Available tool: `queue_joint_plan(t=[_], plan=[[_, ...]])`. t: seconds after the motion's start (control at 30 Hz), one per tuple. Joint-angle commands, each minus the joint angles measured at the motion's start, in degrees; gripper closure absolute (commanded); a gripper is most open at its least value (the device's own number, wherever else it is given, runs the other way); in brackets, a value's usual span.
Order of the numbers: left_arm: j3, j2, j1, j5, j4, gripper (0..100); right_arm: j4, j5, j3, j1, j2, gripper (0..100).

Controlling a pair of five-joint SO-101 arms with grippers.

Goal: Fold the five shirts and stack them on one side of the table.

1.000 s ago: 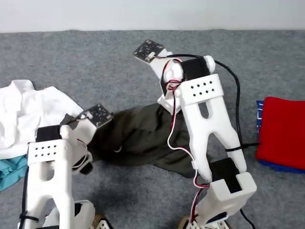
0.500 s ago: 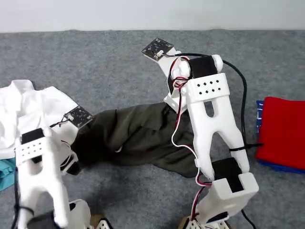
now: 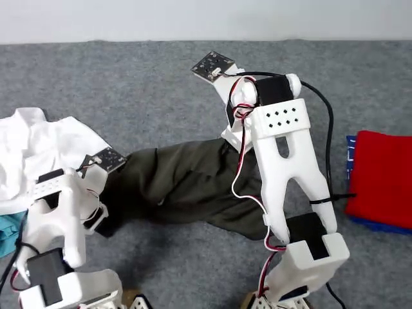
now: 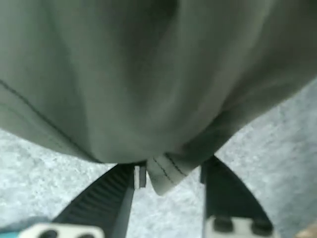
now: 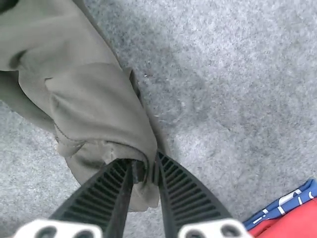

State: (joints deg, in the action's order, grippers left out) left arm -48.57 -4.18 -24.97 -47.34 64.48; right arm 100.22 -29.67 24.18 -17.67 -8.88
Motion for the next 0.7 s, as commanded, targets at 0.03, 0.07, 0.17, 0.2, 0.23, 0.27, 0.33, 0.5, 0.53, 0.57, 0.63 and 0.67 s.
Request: queue_joint_plan(t=[0.03,0.07,0.17,0.2,0.23,0.27,0.33,0.5,0.53,0.57,0.63,0.67], plan=[[1.7,0.7,4.9,3.5,-1.3,93,2.4,0.8,3.4,0.6,1.5,98.9],[1.7,0.5,6.3,3.9,-1.2,95,2.4,0.8,3.4,0.6,1.6,98.9],[1.7,-0.5,10.4,4.5,-0.8,99,2.4,0.8,3.4,0.6,3.1,98.9],[1.8,-1.2,11.5,5.1,0.0,99,2.4,0.7,3.4,0.7,4.0,98.9],[2.2,-2.3,12.3,5.5,1.0,99,2.4,0.6,3.4,0.7,4.8,98.9],[2.9,-3.5,12.8,6.2,2.3,99,2.4,0.5,3.4,0.7,5.8,98.9],[5.2,-6.9,13.1,7.1,5.5,99,2.5,0.4,3.4,0.8,7.9,98.9],[14.5,-17.7,13.0,7.5,14.2,99,2.4,0.1,3.4,1.0,14.9,98.9],[16.7,-19.8,12.9,7.8,15.6,99,2.2,-0.7,3.4,1.7,16.6,98.9],[19.1,-22.0,12.9,8.8,16.5,99,2.1,-1.8,3.5,2.3,18.3,98.9],[24.2,-25.6,12.6,10.7,17.7,99,0.6,-3.8,3.5,4.2,21.9,98.9],[26.9,-27.1,12.3,11.5,17.9,99,-0.6,-4.8,3.5,5.6,24.0,98.9]])
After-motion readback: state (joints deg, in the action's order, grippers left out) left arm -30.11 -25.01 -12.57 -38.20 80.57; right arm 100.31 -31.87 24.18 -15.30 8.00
